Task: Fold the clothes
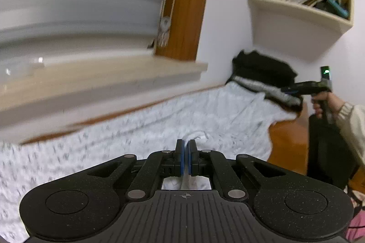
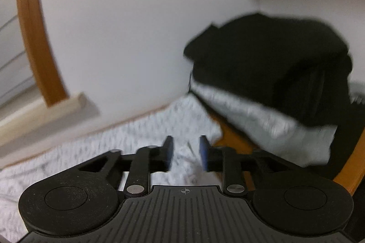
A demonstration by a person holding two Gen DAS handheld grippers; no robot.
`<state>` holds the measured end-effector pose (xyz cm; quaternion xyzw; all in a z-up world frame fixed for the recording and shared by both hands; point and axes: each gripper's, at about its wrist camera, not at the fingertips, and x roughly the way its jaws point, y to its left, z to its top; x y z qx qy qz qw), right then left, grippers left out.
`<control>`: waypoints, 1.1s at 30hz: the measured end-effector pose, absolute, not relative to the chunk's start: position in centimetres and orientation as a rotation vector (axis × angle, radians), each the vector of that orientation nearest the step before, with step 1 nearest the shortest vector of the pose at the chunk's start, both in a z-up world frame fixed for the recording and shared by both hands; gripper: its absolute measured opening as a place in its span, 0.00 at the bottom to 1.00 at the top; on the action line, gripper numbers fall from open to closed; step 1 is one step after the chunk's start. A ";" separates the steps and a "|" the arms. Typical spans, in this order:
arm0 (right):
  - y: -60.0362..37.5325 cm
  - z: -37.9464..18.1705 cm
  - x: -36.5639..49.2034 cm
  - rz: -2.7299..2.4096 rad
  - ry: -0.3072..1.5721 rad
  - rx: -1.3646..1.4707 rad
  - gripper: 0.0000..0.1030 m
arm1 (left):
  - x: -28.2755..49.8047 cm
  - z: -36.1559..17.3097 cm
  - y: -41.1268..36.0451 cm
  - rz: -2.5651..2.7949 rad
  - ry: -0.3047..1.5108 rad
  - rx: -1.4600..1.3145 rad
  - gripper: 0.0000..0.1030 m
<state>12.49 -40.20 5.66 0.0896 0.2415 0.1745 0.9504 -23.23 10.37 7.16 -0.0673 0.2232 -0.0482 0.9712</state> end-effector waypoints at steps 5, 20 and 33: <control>-41.8 2.7 12.2 0.405 0.581 0.215 0.43 | -22.6 5.7 10.7 -0.093 0.484 -0.156 0.03; -41.4 1.9 11.9 0.403 0.579 0.100 0.07 | -22.1 5.1 10.1 -0.120 0.497 -0.153 0.03; -44.9 6.5 7.2 0.445 0.482 0.194 0.07 | -22.2 5.6 9.3 -0.109 0.467 -0.141 0.03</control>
